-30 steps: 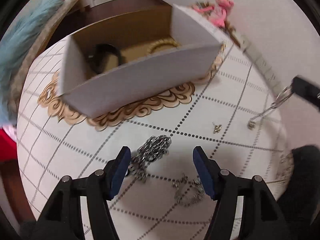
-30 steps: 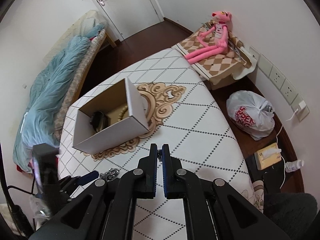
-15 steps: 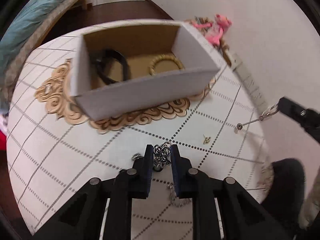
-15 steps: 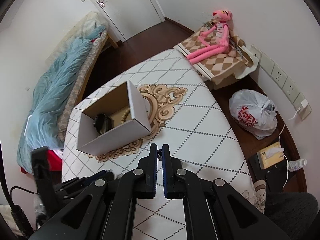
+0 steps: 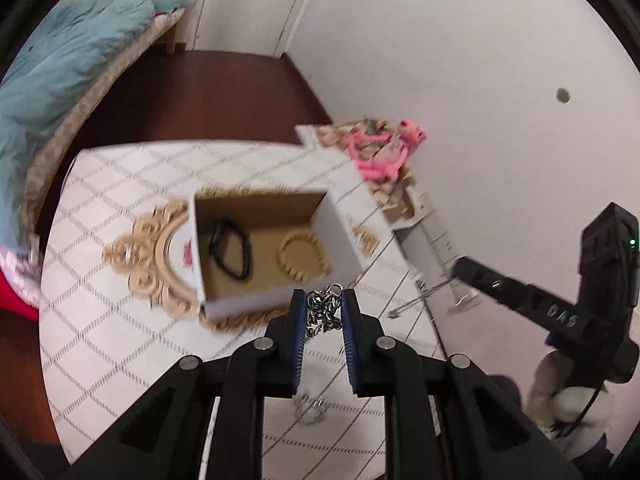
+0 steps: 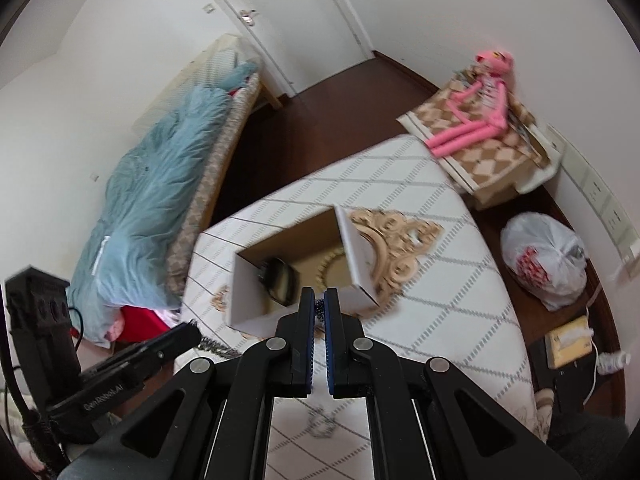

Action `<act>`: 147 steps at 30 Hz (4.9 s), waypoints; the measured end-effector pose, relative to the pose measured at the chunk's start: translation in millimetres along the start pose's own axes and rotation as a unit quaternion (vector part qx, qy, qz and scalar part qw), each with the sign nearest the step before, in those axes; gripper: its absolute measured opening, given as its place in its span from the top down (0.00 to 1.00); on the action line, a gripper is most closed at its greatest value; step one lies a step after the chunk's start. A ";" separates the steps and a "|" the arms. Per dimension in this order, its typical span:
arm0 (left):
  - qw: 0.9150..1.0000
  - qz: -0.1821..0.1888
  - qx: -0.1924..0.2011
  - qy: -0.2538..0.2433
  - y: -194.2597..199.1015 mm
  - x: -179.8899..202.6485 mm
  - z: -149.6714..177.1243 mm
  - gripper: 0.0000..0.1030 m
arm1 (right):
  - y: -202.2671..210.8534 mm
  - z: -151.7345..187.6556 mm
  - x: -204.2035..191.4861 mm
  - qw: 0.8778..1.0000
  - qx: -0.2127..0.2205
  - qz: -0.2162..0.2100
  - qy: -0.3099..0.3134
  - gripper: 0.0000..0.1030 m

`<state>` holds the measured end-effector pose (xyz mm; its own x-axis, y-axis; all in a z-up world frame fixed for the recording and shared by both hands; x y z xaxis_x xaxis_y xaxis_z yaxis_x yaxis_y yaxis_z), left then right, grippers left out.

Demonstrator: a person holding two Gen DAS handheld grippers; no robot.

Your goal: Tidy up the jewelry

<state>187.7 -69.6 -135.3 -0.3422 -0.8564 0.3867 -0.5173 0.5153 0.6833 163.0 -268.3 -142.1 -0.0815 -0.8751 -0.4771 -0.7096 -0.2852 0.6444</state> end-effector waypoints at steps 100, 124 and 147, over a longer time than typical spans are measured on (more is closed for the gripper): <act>0.922 -0.371 -0.112 0.009 6.6 -118.0 146.2 0.00 | -102.1 189.1 -16.4 0.964 -0.150 0.163 0.149 0.51; 0.961 -0.248 -0.122 -0.020 -81.4 -65.4 128.2 0.10 | -54.2 129.1 36.2 0.984 -0.082 0.149 0.052 0.94; 0.978 -0.184 -0.091 -0.034 -71.4 -35.4 115.3 0.90 | -44.0 102.0 29.0 0.989 -0.057 0.127 0.045 0.94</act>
<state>146.4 -72.1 -269.3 -0.2135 -0.9753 0.0571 -0.4685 0.1535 0.8700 120.4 -241.2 -245.3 -0.1803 -0.9540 -0.2397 -0.5907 -0.0899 0.8019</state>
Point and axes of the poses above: each gripper's, at about its wrist camera, not at the fingertips, and y roughly against the way its jaws point, x to its right, z to its underside, the point moved 5 cm from there along -y, roughly the way its jaws point, and after that the axes turned 6 degrees about x, right-handed, at the moved point
